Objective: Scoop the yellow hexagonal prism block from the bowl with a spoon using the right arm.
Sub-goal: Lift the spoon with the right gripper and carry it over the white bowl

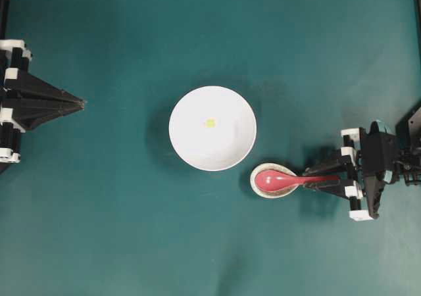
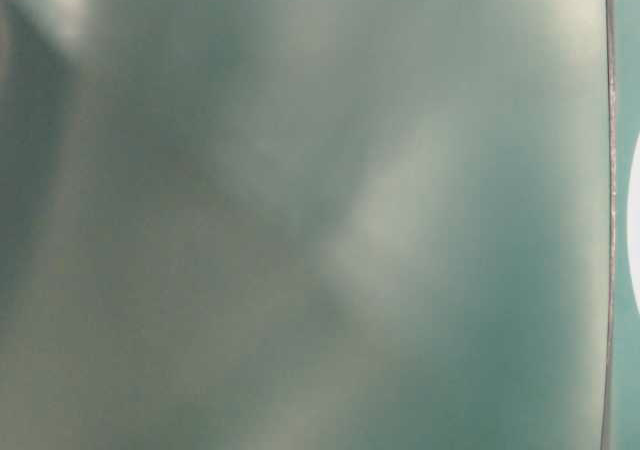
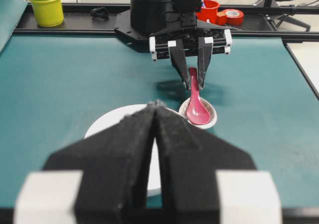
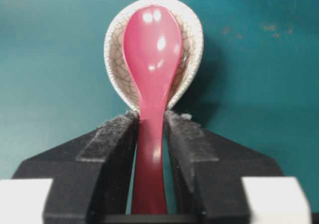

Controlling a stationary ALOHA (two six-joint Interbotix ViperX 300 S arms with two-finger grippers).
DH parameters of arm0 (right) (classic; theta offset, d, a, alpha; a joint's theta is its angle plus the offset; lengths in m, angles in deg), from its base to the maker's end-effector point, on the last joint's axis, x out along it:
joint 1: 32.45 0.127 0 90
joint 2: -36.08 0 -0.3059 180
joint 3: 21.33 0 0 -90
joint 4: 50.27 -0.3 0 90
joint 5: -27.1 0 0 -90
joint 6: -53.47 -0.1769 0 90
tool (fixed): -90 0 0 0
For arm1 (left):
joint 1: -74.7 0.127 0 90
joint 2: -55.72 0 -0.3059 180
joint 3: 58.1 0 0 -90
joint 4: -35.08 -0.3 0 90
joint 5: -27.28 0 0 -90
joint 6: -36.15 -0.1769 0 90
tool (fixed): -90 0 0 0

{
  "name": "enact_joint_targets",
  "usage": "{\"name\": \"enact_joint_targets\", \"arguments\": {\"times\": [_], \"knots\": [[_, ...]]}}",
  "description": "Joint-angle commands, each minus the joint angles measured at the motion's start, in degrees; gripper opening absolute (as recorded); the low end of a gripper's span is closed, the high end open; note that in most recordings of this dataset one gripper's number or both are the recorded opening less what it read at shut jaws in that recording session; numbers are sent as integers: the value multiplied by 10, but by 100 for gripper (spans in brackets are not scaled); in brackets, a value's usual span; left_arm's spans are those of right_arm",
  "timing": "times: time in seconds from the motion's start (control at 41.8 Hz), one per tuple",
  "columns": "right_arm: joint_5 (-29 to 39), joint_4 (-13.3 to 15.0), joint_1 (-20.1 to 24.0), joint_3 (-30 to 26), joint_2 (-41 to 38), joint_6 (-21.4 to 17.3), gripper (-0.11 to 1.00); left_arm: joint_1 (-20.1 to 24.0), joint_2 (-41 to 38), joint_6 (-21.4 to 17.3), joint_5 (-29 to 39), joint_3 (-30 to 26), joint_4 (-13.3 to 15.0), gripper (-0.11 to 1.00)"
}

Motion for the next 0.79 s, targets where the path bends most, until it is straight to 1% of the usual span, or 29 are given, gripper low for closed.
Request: {"name": "enact_joint_targets", "arguments": {"times": [0.0,0.096,0.407,0.646,0.766], "knots": [[-3,-1,3,-5,4,1,30,0,-5,0,-3,-11,-1,0],[-3,-1,3,-5,4,1,23,0,-5,0,-3,-11,0,0],[-3,0,3,-13,12,4,23,1,-2,1,-3,-11,0,0],[24,0,-1,-14,66,4,23,0,-1,0,-3,-12,-1,0],[62,0,-12,-18,110,7,23,1,0,1,-3,-13,0,0]]}}
